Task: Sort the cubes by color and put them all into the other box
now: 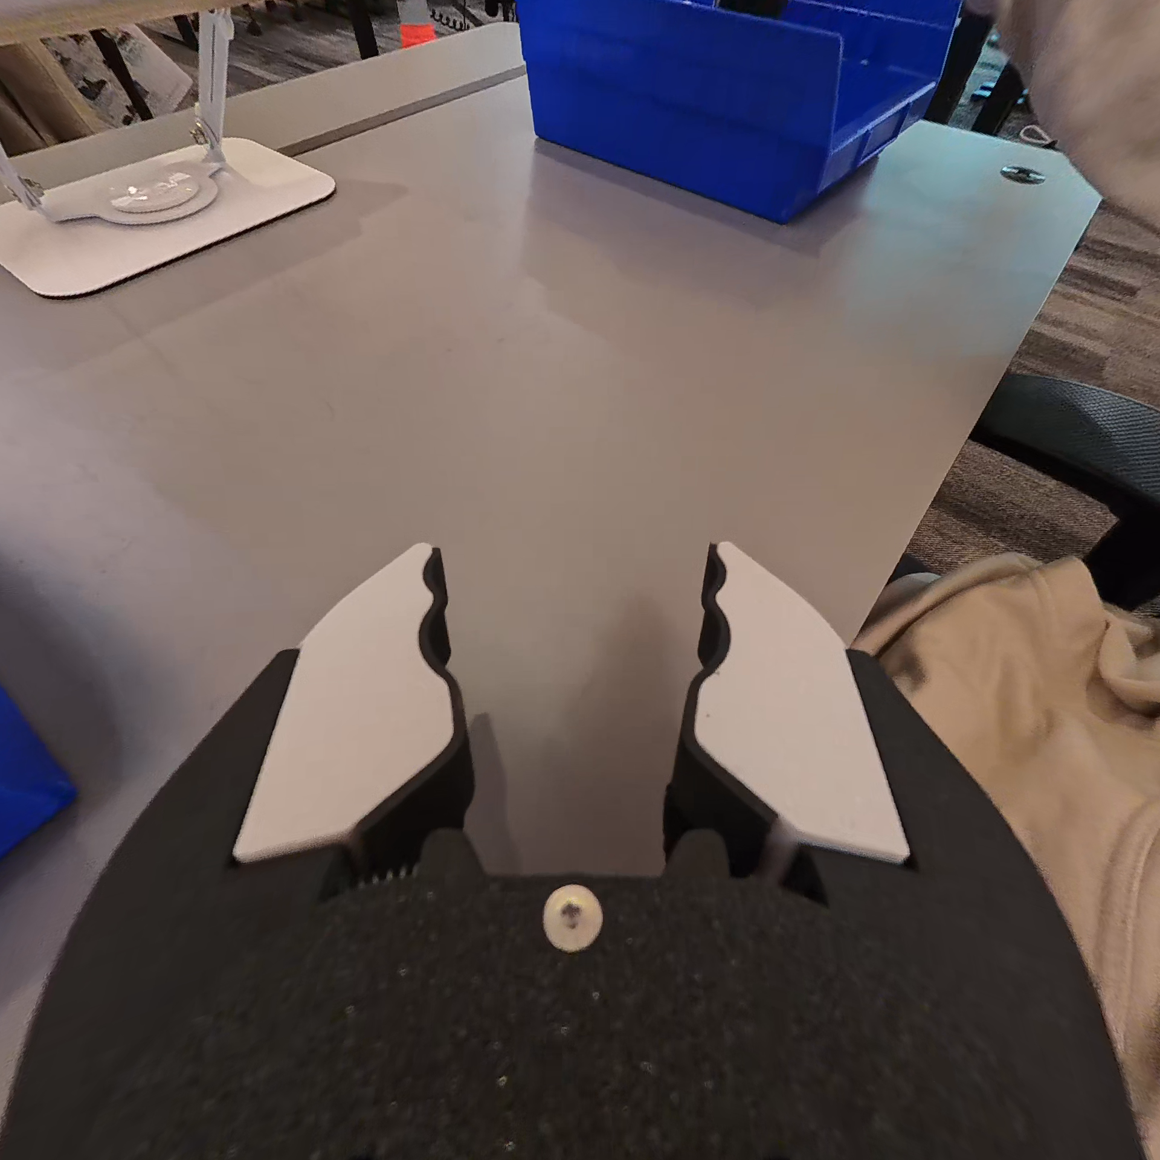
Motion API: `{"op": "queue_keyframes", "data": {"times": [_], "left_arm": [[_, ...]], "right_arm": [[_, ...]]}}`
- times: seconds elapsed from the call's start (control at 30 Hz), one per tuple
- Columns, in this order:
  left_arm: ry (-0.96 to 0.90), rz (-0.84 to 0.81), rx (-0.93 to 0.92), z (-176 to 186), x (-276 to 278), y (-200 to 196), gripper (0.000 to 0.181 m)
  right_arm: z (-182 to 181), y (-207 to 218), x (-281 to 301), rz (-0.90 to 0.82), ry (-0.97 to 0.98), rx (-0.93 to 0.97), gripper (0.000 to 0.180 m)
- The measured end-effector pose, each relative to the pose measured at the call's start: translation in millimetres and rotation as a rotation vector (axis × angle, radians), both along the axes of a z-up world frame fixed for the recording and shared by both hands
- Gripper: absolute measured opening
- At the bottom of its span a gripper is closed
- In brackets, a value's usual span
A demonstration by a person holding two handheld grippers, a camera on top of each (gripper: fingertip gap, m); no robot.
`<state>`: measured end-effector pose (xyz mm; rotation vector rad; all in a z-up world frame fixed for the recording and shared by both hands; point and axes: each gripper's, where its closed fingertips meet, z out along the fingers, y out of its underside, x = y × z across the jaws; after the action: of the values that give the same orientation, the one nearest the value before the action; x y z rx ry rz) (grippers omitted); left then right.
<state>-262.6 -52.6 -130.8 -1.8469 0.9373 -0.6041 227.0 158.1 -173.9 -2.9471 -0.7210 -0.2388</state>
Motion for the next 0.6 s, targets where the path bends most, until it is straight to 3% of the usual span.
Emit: {"op": "queue_keyframes", "data": {"times": [0.1,0.2,0.27,0.33,0.43,0.6], "left_arm": [[0.006,0.005,0.003,-1,0,0,0.078],[0.008,0.013,-0.002,-3,1,3,0.078],[-0.006,0.028,-0.009,-2,0,5,0.078],[-0.045,0.05,-0.038,0,-1,9,0.078],[-0.106,0.118,-0.084,2,-8,18,0.078],[-0.144,0.193,-0.093,6,-21,25,0.075]], "right_arm": [[43,-2,-5,-0.003,0.035,0.218,0.039],[102,-18,-32,-0.021,0.089,0.586,0.039],[135,-47,-93,0.07,0.283,0.841,0.038],[151,-95,-173,0.187,0.602,1.003,0.033],[136,-167,-277,0.299,0.989,0.999,0.033],[88,-208,-347,0.354,0.982,0.963,0.038]]}}
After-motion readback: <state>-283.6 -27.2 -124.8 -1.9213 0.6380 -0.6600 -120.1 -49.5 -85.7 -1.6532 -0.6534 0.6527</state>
